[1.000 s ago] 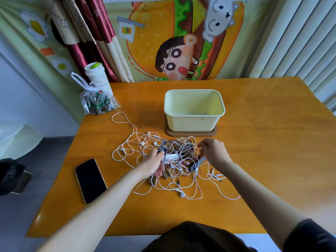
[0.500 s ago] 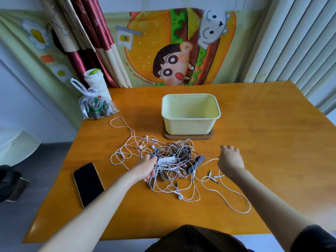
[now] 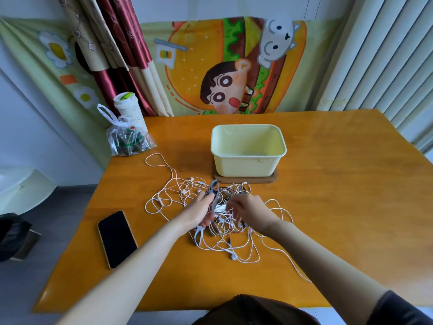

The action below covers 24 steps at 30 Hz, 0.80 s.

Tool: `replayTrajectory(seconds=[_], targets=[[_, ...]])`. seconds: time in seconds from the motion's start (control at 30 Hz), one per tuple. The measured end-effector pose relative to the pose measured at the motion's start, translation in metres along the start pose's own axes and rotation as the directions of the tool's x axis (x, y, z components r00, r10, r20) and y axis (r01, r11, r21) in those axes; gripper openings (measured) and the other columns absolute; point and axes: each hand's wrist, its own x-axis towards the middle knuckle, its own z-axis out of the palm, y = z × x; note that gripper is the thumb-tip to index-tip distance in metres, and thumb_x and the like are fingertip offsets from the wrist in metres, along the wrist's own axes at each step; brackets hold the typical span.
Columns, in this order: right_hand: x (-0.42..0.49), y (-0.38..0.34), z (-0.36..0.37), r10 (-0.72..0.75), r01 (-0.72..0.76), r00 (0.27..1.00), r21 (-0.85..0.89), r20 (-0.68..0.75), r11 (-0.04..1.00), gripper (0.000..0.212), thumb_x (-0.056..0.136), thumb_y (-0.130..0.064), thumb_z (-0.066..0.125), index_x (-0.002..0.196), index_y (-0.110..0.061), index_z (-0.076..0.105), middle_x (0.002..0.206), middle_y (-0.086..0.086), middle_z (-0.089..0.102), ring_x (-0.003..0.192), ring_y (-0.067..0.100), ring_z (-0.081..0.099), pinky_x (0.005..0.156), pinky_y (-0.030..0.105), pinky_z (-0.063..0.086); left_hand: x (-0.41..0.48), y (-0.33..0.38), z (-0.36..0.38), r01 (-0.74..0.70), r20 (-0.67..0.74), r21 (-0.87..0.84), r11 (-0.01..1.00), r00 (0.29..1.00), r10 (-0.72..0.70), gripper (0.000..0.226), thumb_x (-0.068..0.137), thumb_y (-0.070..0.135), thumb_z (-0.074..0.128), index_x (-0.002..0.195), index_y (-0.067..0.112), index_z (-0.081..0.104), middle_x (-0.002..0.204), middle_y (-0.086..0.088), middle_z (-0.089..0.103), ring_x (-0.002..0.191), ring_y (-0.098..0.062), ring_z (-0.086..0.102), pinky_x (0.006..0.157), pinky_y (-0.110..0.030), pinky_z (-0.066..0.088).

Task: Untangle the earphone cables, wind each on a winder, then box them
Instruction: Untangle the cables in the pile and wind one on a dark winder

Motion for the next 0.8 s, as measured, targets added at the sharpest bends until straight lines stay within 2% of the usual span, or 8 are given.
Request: replayTrajectory(seconds=[0.17,0.27,0.33,0.4,0.47,0.57,0.67,0.8], targets=[[0.013,0.038,-0.021,0.198,-0.216,0.955,-0.062,-0.221,0.974,0.027,0.095,-0.006,0.043,0.077,-0.015,0.061,0.075,0.007,0.066,0.075,0.029,0.064,0.072,0.037,0.053,-0.001,-0.015,-0.011,0.045,-0.03,0.077,0.996,0.999,-0.043,0.037,0.104,0.034,0.026,0.13,0.01,0.037,0.066,-0.003,0.051,0.055,-0.013,0.047,0.051,-0.023,0.04],[0.013,0.058,-0.028,0.318,-0.347,0.906,-0.061,-0.279,0.936,0.031,0.091,-0.003,0.042,0.07,-0.021,0.055,0.08,0.014,0.069,0.077,0.034,0.064,0.071,0.04,0.054,-0.001,-0.019,-0.013,0.066,-0.021,0.098,0.993,0.998,-0.064,0.034,0.104,0.032,0.025,0.126,0.009,0.038,0.068,-0.003,0.052,0.058,-0.013,0.049,0.054,-0.023,0.039],[0.01,0.064,-0.029,0.381,-0.413,0.882,-0.064,-0.278,0.909,0.029,0.091,-0.001,0.042,0.076,-0.019,0.059,0.086,0.015,0.07,0.078,0.033,0.064,0.07,0.039,0.055,-0.001,-0.02,-0.014,0.077,-0.018,0.11,0.991,0.997,-0.076,0.034,0.104,0.031,0.025,0.125,0.008,0.038,0.068,-0.003,0.053,0.061,-0.014,0.05,0.056,-0.024,0.038],[0.008,0.064,-0.026,0.403,-0.457,0.877,-0.192,-0.261,0.869,0.028,0.091,0.0,0.044,0.099,-0.016,0.065,0.103,0.012,0.068,0.091,0.03,0.063,0.075,0.036,0.053,0.0,-0.019,-0.013,0.079,-0.02,0.114,0.99,0.997,-0.077,0.033,0.104,0.032,0.026,0.123,0.009,0.04,0.069,-0.002,0.052,0.062,-0.014,0.049,0.059,-0.026,0.038],[0.004,0.053,-0.017,0.306,-0.345,0.938,-0.361,-0.162,0.867,0.042,0.091,0.0,0.048,0.13,-0.015,0.052,0.131,0.008,0.055,0.118,0.026,0.051,0.096,0.034,0.045,0.0,-0.017,-0.01,0.071,-0.012,0.096,0.993,0.997,-0.07,0.032,0.104,0.034,0.026,0.12,0.011,0.042,0.07,-0.003,0.051,0.062,-0.014,0.048,0.063,-0.028,0.038],[-0.005,0.014,-0.005,0.057,-0.033,0.994,-0.25,0.09,0.968,0.063,0.091,-0.011,0.057,0.147,-0.016,0.028,0.149,0.003,0.034,0.137,0.019,0.03,0.111,0.028,0.027,-0.001,-0.009,-0.001,0.05,0.019,0.097,0.994,0.998,-0.052,0.033,0.104,0.037,0.027,0.123,0.015,0.043,0.094,-0.007,0.059,0.08,-0.016,0.055,0.072,-0.028,0.041],[-0.011,-0.023,0.006,-0.023,0.027,0.972,-0.012,0.232,1.0,0.074,0.09,-0.029,0.062,0.147,-0.011,0.019,0.136,0.007,0.052,0.121,0.015,0.05,0.098,0.023,0.038,0.0,-0.006,0.004,0.052,-0.015,0.09,0.995,0.999,-0.051,0.05,0.099,0.05,0.029,0.138,0.021,0.039,0.133,-0.005,0.054,0.115,-0.019,0.052,0.094,-0.032,0.042],[-0.008,-0.033,0.02,0.075,-0.112,0.98,0.2,0.183,0.973,0.072,0.089,-0.026,0.062,0.144,-0.009,0.018,0.109,0.009,0.066,0.08,0.006,0.058,0.072,0.013,0.046,-0.005,-0.003,0.003,0.057,-0.04,0.05,0.997,0.998,-0.055,0.055,0.096,0.053,0.031,0.141,0.022,0.037,0.141,-0.001,0.048,0.129,-0.02,0.044,0.112,-0.043,0.03]])
